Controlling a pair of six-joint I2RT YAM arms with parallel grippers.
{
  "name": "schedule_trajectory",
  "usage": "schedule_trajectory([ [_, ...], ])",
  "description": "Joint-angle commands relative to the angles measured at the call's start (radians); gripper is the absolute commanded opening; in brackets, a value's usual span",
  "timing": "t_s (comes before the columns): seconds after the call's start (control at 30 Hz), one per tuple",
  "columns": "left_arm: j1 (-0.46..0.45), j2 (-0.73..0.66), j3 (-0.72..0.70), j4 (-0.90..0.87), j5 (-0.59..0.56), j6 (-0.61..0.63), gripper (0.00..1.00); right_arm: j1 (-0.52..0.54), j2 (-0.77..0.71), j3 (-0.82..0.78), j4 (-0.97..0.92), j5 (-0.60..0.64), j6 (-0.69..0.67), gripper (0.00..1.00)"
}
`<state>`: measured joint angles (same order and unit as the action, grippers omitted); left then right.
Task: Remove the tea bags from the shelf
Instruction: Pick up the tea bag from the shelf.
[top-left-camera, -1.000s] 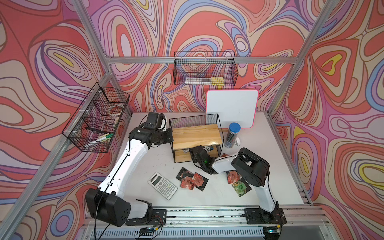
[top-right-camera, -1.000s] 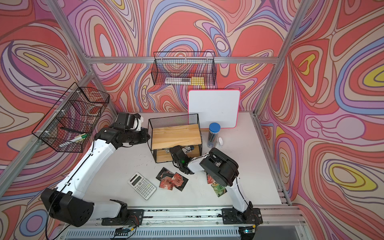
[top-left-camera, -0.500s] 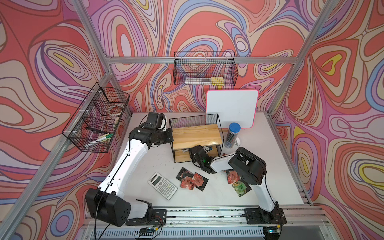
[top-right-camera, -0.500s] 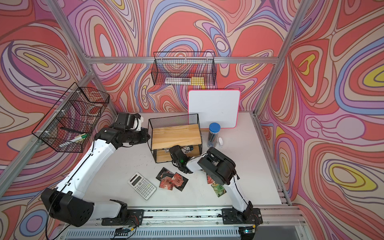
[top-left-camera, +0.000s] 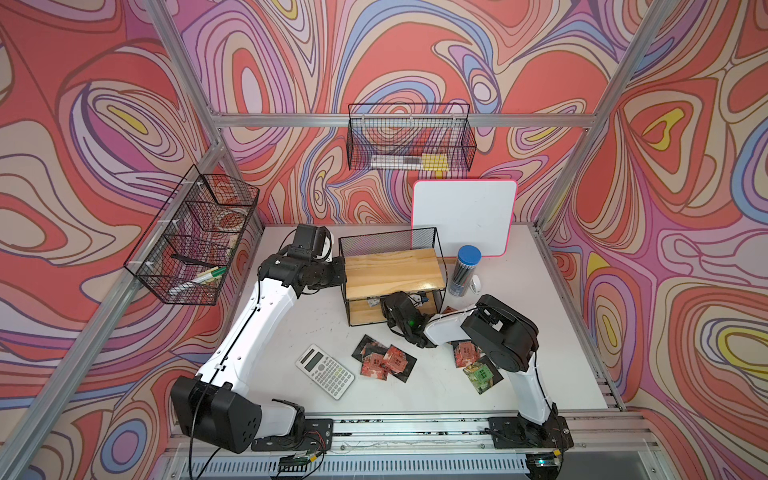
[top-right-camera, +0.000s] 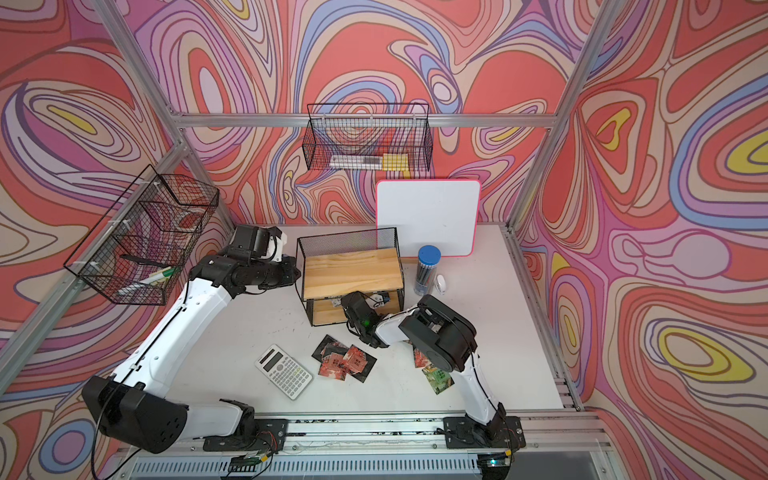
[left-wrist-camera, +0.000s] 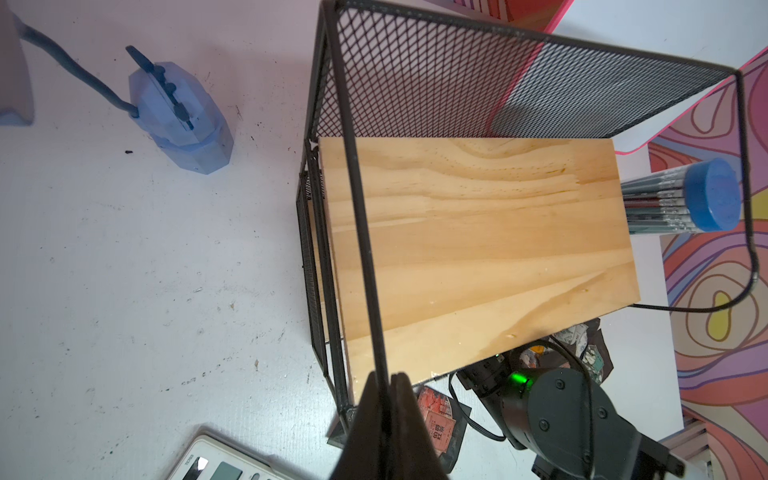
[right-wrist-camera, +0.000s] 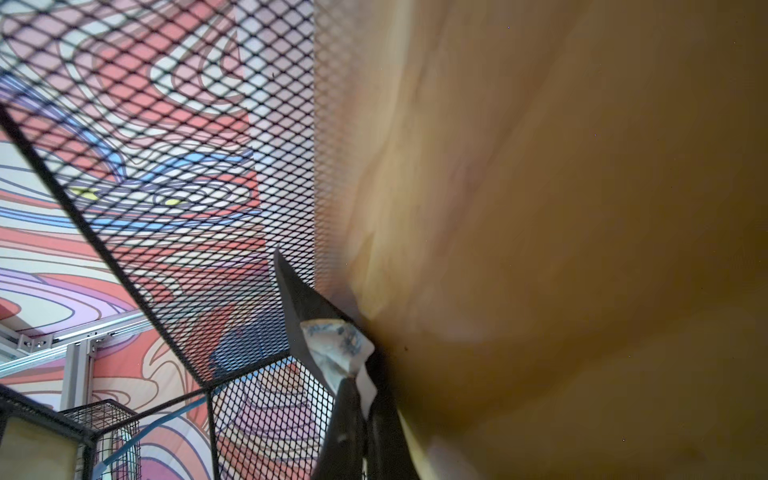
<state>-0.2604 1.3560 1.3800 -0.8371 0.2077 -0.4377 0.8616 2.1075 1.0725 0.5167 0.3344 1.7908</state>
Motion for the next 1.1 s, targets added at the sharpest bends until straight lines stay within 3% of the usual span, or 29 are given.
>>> schedule_trajectory([
  [0.0, -0.008, 0.031, -0.004, -0.053, 0.031, 0.051, 0.00, 0.001, -0.057, -0.027, -0.041, -0.010, 0.064, 0.00],
  [0.2, -0.008, 0.031, -0.006, -0.056, 0.028, 0.053, 0.00, 0.026, -0.134, -0.051, -0.085, -0.024, 0.089, 0.00],
  [0.43, -0.008, 0.033, -0.001, -0.053, 0.025, 0.054, 0.00, 0.060, -0.284, -0.083, -0.289, -0.085, 0.131, 0.00],
  [0.53, -0.008, 0.036, 0.002, -0.053, 0.025, 0.056, 0.00, 0.063, -0.367, -0.113, -0.388, -0.155, 0.133, 0.00],
  [0.83, -0.007, 0.039, 0.007, -0.056, 0.021, 0.047, 0.00, 0.068, -0.491, -0.234, -0.421, -0.354, 0.100, 0.00],
  [1.07, -0.008, 0.035, 0.008, -0.060, 0.016, 0.039, 0.00, 0.074, -0.627, -0.330, -0.476, -0.405, 0.059, 0.00],
])
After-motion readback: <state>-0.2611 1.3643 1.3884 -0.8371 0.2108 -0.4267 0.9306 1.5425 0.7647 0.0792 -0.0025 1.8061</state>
